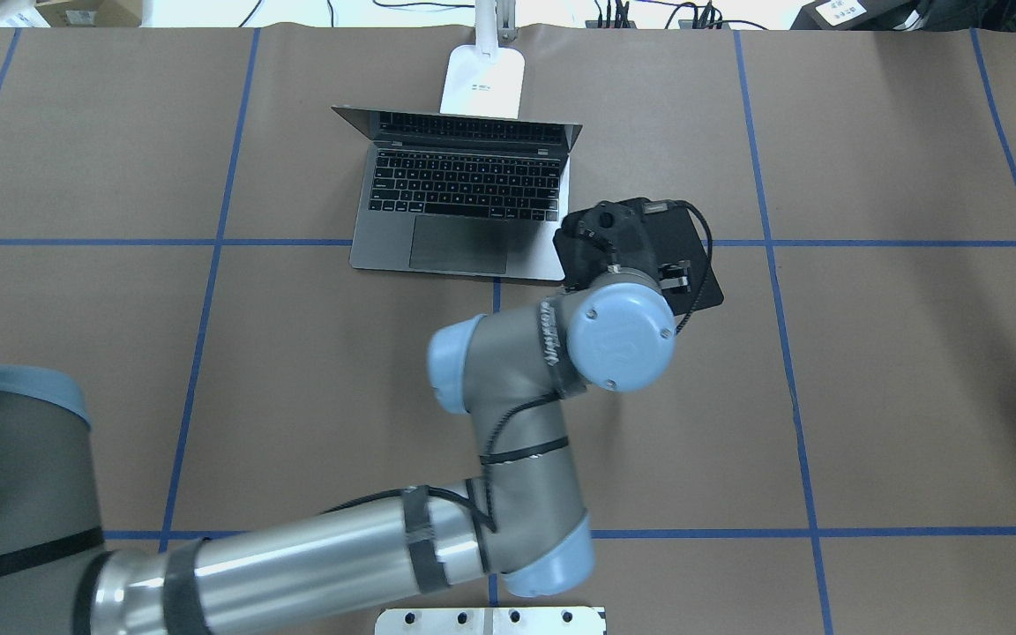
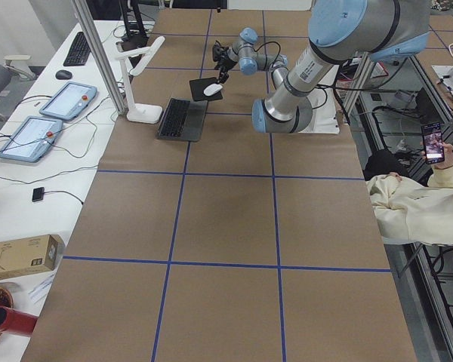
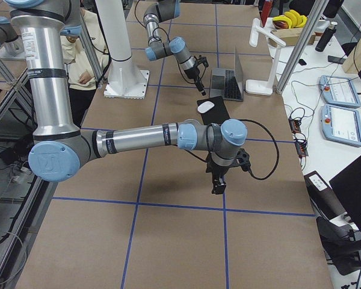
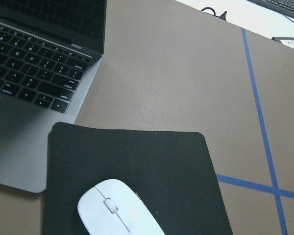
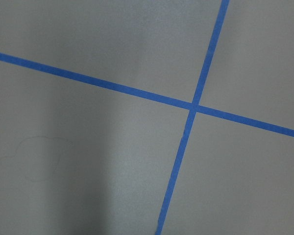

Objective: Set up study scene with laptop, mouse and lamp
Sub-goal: 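Release the mouse and retract the left arm past the laptop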

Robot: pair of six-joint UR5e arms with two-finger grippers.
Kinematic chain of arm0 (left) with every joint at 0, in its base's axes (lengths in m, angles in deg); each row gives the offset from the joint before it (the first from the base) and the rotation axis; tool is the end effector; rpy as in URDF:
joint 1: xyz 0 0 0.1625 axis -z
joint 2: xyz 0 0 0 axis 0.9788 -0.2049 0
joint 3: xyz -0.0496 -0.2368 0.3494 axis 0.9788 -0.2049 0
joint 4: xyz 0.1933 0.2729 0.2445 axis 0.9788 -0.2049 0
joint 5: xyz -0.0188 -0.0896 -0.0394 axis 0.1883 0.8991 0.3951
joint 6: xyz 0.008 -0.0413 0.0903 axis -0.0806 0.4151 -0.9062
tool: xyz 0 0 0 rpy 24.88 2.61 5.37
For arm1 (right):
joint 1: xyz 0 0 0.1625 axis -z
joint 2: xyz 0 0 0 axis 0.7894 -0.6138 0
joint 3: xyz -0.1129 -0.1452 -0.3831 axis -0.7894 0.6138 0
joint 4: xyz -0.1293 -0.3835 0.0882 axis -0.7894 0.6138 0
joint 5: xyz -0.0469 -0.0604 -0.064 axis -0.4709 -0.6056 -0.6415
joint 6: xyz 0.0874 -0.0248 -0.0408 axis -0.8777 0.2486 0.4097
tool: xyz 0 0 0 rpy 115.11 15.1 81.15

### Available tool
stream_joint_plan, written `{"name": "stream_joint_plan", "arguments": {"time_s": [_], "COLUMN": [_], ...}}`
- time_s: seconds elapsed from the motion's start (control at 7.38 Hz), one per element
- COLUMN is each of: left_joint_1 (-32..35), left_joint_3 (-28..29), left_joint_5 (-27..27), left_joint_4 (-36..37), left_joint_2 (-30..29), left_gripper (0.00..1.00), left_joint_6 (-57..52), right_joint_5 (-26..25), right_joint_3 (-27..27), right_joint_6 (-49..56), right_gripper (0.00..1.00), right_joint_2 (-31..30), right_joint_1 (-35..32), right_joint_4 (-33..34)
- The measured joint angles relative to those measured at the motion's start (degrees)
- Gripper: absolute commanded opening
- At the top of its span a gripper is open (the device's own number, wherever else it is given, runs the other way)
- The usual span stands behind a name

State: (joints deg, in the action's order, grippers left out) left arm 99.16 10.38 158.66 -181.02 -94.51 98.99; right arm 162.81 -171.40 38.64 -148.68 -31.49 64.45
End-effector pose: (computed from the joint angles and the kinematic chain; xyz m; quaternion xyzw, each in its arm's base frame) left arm 0.6684 -0.4211 0.0542 0.2044 0.4770 -0.1663 0.8384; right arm 0.0098 -0.5302 0.5979 -0.0042 -0.3466 -0.1275 0.9293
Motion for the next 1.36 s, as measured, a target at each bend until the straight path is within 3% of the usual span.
{"name": "stream_joint_plan", "arguments": {"time_s": [0.27,0.54,1.08,1.36], "left_joint_1": [5.8,13.8,32.6,42.1], "left_joint_3": [-16.0,-24.0,-29.6,-29.4], "left_joint_5": [10.8,22.4,41.1,46.4], "left_joint_4": [11.1,17.8,19.1,18.6], "left_joint_2": [9.8,17.6,35.8,43.4], "left_gripper": [0.99,0.99,0.99,0.99], "left_joint_6": [-8.1,-16.8,-39.6,-51.8], "right_joint_5": [0.1,0.2,0.6,1.7], "right_joint_3": [0.1,0.2,0.4,0.2], "right_joint_6": [-0.2,-0.3,-0.2,0.5], "right_gripper": [1.00,1.00,1.00,1.00], "right_joint_2": [-0.2,-0.5,-1.1,-2.3], "right_joint_1": [-0.6,-1.4,-3.3,-5.1], "right_joint_4": [0.0,0.1,0.1,0.0]}}
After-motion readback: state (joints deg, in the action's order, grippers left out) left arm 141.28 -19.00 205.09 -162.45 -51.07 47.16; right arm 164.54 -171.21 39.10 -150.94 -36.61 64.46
